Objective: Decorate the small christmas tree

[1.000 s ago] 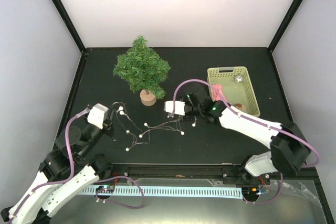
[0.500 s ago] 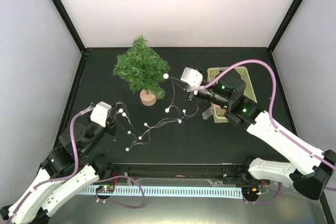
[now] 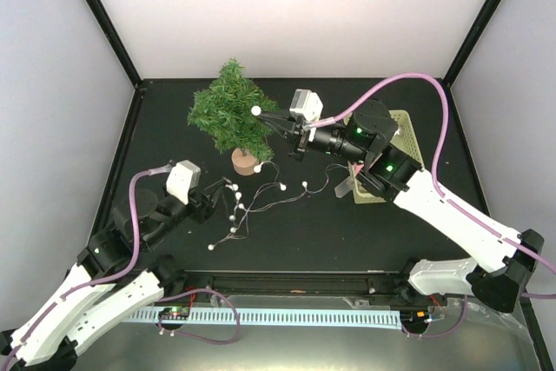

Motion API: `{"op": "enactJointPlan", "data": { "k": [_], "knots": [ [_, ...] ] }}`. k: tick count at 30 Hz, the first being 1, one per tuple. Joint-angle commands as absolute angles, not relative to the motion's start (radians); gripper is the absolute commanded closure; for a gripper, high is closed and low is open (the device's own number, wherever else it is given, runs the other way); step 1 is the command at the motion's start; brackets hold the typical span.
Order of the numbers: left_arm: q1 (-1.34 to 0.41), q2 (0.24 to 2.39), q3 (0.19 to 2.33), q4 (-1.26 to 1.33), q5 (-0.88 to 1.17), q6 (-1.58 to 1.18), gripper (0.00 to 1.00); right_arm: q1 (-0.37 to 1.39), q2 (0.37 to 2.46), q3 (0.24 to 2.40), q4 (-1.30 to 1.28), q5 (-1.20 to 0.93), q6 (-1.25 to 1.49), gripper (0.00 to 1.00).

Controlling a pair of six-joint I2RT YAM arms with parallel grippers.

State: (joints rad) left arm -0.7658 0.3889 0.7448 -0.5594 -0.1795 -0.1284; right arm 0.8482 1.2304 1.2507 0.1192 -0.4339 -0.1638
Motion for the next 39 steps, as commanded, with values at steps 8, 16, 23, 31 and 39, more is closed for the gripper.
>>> {"op": "enactJointPlan", "data": {
  "k": [8, 16, 23, 31, 39],
  "knots": [
    [-0.761, 0.451, 0.867, -0.521, -0.047, -0.222, 0.35, 0.865, 1.290, 1.346, 0.201, -0.344, -0.135, 0.99],
    [-0.761, 0.541, 0.904, -0.831, 0.061, -0.324, 0.33, 0.864, 1.301, 1.370, 0.152, -0.218, -0.155, 0.99],
    [-0.761, 0.659, 1.016, -1.054, 0.203, -0.281, 0.30, 0.863, 1.286, 1.364, 0.085, -0.111, -0.207, 0.99],
    [-0.761, 0.720, 1.126, -1.081, 0.261, -0.236, 0.22, 0.864, 1.257, 1.336, 0.064, -0.209, -0.182, 0.99],
    [-0.761, 0.670, 1.103, -0.754, 0.155, -0.165, 0.33, 0.864, 1.224, 1.316, 0.104, -0.427, -0.039, 0.99]
  ]
}}
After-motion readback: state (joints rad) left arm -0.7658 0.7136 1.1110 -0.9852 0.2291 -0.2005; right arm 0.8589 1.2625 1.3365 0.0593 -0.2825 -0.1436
